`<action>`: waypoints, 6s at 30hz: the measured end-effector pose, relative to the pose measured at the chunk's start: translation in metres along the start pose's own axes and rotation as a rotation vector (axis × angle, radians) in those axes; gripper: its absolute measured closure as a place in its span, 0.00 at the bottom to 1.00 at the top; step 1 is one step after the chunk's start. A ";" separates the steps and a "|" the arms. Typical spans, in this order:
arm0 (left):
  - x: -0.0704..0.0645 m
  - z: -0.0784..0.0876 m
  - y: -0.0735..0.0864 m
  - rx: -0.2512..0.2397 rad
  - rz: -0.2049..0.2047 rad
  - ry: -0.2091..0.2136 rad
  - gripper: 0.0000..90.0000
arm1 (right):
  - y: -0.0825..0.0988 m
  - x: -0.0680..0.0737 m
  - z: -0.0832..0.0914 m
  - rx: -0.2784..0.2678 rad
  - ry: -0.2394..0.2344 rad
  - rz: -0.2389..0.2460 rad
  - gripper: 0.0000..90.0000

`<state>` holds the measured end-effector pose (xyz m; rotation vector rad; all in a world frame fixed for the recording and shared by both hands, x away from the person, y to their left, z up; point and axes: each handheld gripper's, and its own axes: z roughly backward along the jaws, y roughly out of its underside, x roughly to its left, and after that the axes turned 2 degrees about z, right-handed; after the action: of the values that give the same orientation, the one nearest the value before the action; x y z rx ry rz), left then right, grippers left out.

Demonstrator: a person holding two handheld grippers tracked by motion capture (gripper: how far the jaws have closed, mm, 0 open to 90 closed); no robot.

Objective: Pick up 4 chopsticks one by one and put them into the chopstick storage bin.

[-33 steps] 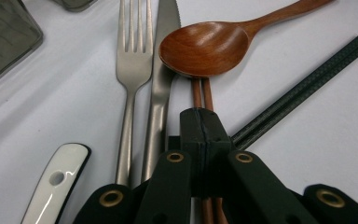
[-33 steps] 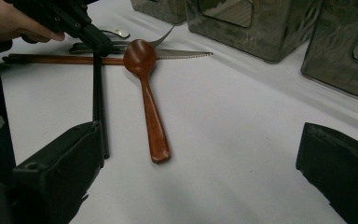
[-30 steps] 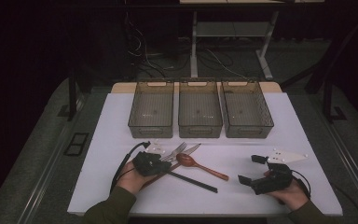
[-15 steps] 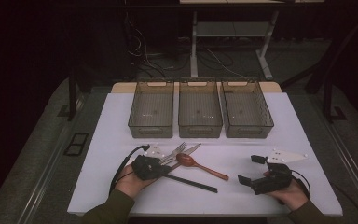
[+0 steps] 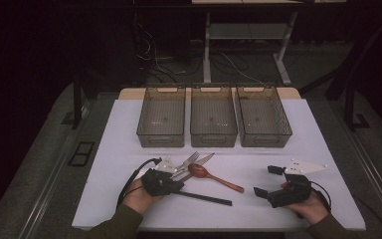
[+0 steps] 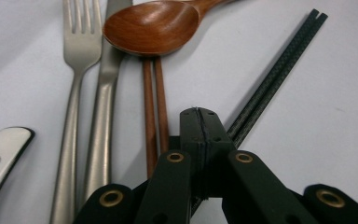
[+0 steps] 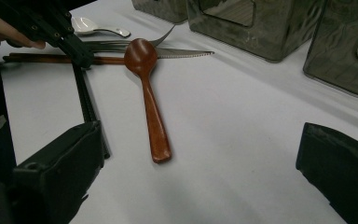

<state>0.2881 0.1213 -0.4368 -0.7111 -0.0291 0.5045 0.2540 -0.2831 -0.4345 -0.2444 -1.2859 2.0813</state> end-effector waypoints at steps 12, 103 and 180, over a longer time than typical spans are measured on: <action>-0.005 0.002 -0.005 -0.066 -0.014 0.078 0.80 | 0.000 0.000 -0.001 0.005 -0.004 0.006 0.01; -0.033 -0.032 -0.027 0.011 -0.219 0.087 0.91 | 0.000 0.000 -0.002 0.000 -0.009 -0.005 0.01; -0.018 -0.014 0.000 -0.032 -0.056 0.083 0.90 | 0.000 -0.001 -0.002 -0.004 -0.012 -0.003 0.01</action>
<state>0.2753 0.1046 -0.4444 -0.7597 0.0205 0.4215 0.2556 -0.2822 -0.4351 -0.2317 -1.2968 2.0812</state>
